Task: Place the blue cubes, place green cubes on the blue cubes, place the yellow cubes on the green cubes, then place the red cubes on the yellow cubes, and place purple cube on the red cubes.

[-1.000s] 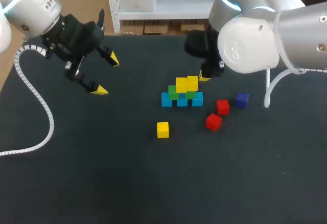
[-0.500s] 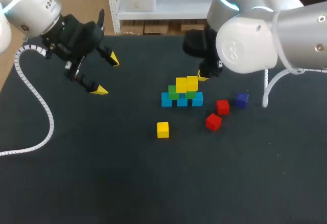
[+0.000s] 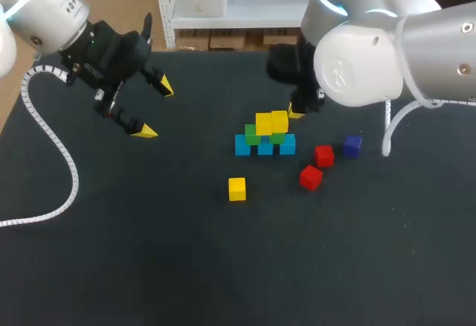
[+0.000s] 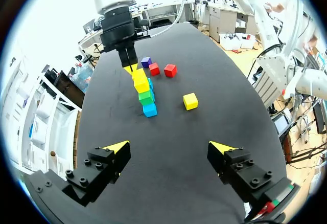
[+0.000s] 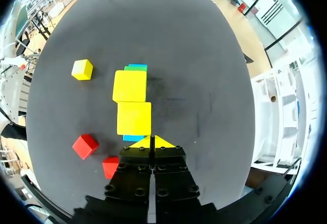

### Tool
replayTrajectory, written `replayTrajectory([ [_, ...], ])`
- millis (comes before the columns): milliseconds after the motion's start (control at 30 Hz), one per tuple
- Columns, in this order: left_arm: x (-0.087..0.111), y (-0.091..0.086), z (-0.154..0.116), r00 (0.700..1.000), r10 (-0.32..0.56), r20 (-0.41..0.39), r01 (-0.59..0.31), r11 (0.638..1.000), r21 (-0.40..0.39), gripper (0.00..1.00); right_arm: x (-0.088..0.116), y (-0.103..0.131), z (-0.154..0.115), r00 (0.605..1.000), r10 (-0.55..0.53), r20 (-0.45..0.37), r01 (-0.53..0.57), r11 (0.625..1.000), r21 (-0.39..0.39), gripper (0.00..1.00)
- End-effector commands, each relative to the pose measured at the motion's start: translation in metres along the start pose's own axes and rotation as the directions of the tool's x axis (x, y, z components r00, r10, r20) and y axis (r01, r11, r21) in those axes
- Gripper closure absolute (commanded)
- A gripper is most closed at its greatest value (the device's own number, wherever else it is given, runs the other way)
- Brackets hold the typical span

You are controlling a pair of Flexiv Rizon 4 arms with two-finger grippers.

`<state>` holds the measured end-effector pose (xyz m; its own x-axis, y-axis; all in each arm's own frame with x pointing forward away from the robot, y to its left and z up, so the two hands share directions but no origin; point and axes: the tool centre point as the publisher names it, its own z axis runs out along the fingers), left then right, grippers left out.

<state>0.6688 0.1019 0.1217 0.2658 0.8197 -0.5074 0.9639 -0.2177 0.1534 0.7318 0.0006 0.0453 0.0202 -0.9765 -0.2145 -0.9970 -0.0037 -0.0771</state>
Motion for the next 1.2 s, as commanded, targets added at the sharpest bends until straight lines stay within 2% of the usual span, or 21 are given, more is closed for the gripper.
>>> replayTrajectory([
  [33, 0.001, 0.0, 0.0, 1.0, 0.002, 0.001, -0.002, 1.0, 0.0, 0.0, 0.005, 0.005, -0.002, 1.0, 0.002, -0.009, -0.002, 1.0, 0.007, 1.0],
  [200, 0.001, 0.0, 0.0, 1.0, 0.002, 0.001, -0.002, 1.0, 0.0, 0.0, 0.01, 0.017, -0.01, 1.0, 0.008, -0.003, -0.008, 1.0, 0.016, 1.0],
  [467, 0.001, 0.0, 0.0, 1.0, 0.002, 0.001, -0.002, 1.0, 0.0, 0.0, 0.027, 0.046, -0.035, 0.998, 0.03, 0.063, -0.032, 0.999, 0.026, 1.0],
  [533, 0.001, 0.0, 0.0, 1.0, 0.002, 0.001, -0.002, 1.0, 0.0, 0.0, 0.032, 0.053, -0.041, 0.993, 0.031, 0.11, -0.035, 0.999, 0.031, 1.0],
  [667, 0.001, 0.0, 0.0, 1.0, 0.002, 0.001, -0.002, 1.0, 0.0, 0.0, 0.044, 0.068, -0.054, 0.968, 0.037, 0.249, -0.054, 0.997, 0.06, 0.58],
  [700, 0.001, 0.0, 0.0, 1.0, 0.002, 0.001, -0.002, 1.0, 0.0, 0.0, 0.048, 0.072, -0.057, 0.956, 0.048, 0.289, -0.068, 0.996, 0.062, 0.51],
  [733, 0.001, 0.0, 0.0, 1.0, 0.002, 0.001, -0.002, 1.0, 0.0, 0.0, 0.052, 0.075, -0.059, 0.944, 0.05, 0.328, -0.074, 0.995, 0.062, 0.22],
  [767, 0.001, 0.0, 0.0, 1.0, 0.002, 0.001, -0.002, 1.0, 0.0, 0.0, 0.056, 0.079, -0.061, 0.937, 0.047, 0.345, -0.073, 0.995, 0.063, 0.0],
  [1033, 0.001, 0.0, 0.0, 1.0, 0.002, 0.001, -0.002, 1.0, 0.0, 0.0, 0.098, 0.113, -0.072, 0.867, 0.114, 0.485, -0.167, 0.984, 0.067, 0.0],
  [1200, 0.001, 0.0, 0.0, 1.0, 0.002, 0.001, -0.002, 1.0, 0.0, 0.0, 0.126, 0.127, -0.072, 0.831, 0.139, 0.539, -0.199, 0.978, 0.055, 0.0],
])
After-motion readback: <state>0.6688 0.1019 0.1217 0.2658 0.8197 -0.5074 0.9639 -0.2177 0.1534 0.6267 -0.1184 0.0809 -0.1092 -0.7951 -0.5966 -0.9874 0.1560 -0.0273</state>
